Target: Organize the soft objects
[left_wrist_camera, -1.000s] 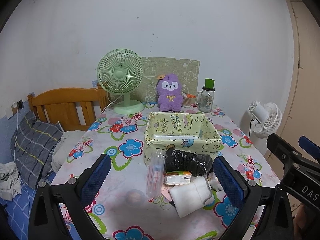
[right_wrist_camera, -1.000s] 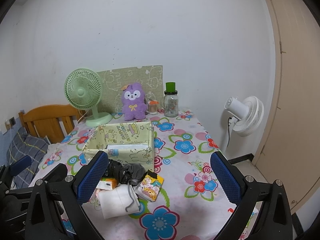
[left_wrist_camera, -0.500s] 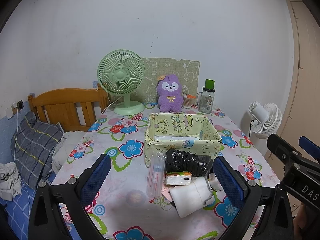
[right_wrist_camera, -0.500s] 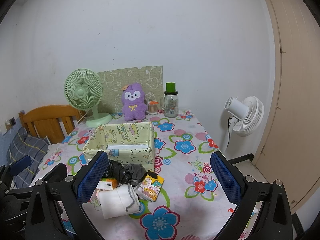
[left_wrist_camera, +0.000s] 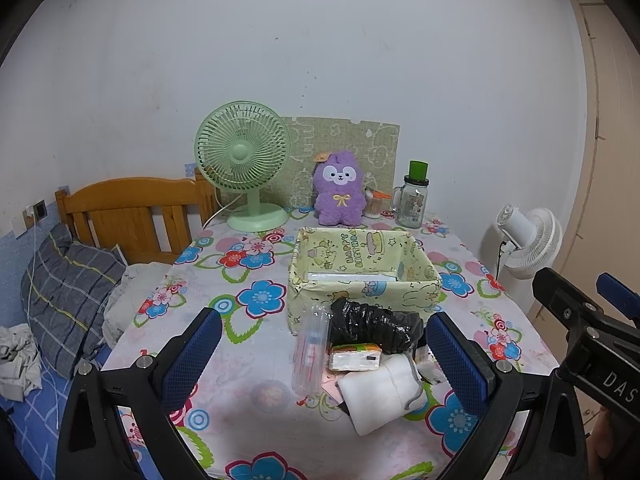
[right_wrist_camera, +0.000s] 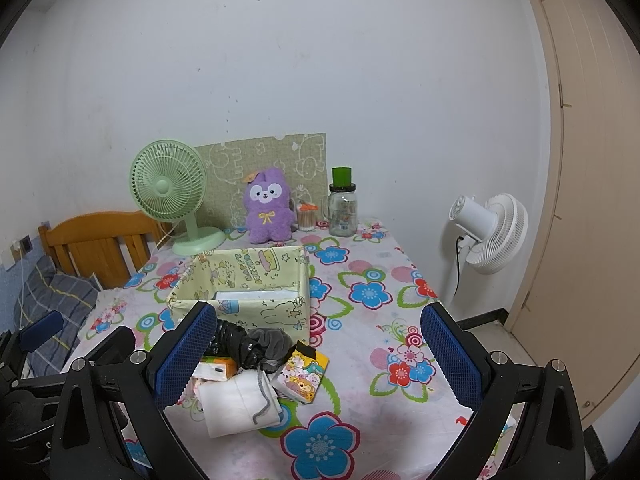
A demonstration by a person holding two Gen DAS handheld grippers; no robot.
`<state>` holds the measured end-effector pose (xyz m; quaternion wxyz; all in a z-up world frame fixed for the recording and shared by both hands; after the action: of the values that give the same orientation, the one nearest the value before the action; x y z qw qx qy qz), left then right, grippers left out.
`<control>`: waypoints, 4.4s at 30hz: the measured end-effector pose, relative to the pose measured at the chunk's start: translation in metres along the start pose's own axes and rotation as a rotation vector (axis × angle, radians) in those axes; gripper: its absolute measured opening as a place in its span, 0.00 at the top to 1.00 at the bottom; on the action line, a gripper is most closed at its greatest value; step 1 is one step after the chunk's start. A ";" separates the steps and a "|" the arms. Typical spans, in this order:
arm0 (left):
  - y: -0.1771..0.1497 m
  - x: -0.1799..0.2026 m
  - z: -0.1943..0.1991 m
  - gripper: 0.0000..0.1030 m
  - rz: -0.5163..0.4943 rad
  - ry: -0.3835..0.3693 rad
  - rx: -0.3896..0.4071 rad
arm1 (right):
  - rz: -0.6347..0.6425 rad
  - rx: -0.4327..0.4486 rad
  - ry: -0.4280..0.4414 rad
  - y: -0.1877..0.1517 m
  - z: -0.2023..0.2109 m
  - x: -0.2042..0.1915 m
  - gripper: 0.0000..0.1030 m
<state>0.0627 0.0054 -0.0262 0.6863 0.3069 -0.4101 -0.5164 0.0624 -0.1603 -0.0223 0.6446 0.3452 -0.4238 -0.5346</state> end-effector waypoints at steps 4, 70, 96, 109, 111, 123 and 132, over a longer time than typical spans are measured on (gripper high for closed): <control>0.000 0.002 0.000 0.00 -0.003 -0.002 0.000 | -0.001 0.000 0.000 -0.001 0.000 0.000 0.00; -0.057 -0.040 -0.165 0.55 0.028 0.066 -0.338 | 0.070 -0.327 0.243 -0.051 -0.176 -0.095 0.36; -0.042 -0.030 -0.145 0.76 0.012 0.023 -0.279 | 0.076 -0.285 0.239 -0.040 -0.154 -0.096 0.83; -0.029 -0.012 -0.124 0.76 -0.015 0.006 -0.231 | 0.057 -0.233 0.218 -0.025 -0.129 -0.078 0.86; -0.027 -0.008 -0.120 0.76 -0.018 0.002 -0.222 | 0.054 -0.222 0.213 -0.023 -0.125 -0.074 0.86; -0.007 0.012 -0.096 0.76 -0.050 -0.012 -0.168 | 0.035 -0.163 0.179 -0.003 -0.098 -0.053 0.86; 0.010 0.023 -0.080 0.76 -0.063 -0.021 -0.129 | 0.028 -0.125 0.163 0.014 -0.081 -0.042 0.86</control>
<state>0.1406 -0.0140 -0.0507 0.6838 0.2696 -0.3733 -0.5661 0.1389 -0.1168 -0.0498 0.7047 0.3405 -0.3404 -0.5211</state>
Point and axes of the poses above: each gripper's, at about its wrist camera, not at the fingertips, and z roughly against the way its jaws point, x to its right, y to its top, the point moved 6 cm from there along -z, roughly the way its jaws point, and after that the axes turned 13 degrees about z, right-handed, at the moved point
